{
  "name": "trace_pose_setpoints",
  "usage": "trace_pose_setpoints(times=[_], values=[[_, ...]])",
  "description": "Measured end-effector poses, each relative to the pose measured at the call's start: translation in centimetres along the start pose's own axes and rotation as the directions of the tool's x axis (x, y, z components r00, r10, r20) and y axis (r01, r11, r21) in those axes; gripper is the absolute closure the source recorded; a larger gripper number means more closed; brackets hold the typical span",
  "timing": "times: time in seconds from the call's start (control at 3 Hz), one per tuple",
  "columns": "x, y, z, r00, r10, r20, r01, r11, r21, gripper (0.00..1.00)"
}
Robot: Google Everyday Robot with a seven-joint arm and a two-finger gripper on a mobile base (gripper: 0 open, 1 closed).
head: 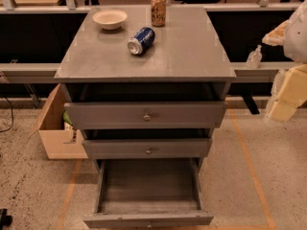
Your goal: Place pepsi can into bottom drawer
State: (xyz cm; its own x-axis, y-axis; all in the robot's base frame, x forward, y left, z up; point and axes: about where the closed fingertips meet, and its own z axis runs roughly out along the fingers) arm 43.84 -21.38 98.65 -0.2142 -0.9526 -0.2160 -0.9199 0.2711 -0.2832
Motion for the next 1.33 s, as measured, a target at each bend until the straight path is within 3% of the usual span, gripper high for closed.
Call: trace_pose_setpoints(times=[0.33,0.67,1.0,1.33], values=[[0.0,0.0,0.0,1.0,0.0,0.0,0.0,1.0,0.0,0.0],[-2.5,-2.3,-0.3,0.992,-0.122,0.027,0.121,0.9915,0.049,0.0],[-9.6,-5.7,-1.0,0.91,-0.415,-0.002,0.41,0.8995,0.151,0.0],[-16.0,-9.8,0.1,0.755,-0.654,-0.052,0.652,0.7383,0.174,0.0]])
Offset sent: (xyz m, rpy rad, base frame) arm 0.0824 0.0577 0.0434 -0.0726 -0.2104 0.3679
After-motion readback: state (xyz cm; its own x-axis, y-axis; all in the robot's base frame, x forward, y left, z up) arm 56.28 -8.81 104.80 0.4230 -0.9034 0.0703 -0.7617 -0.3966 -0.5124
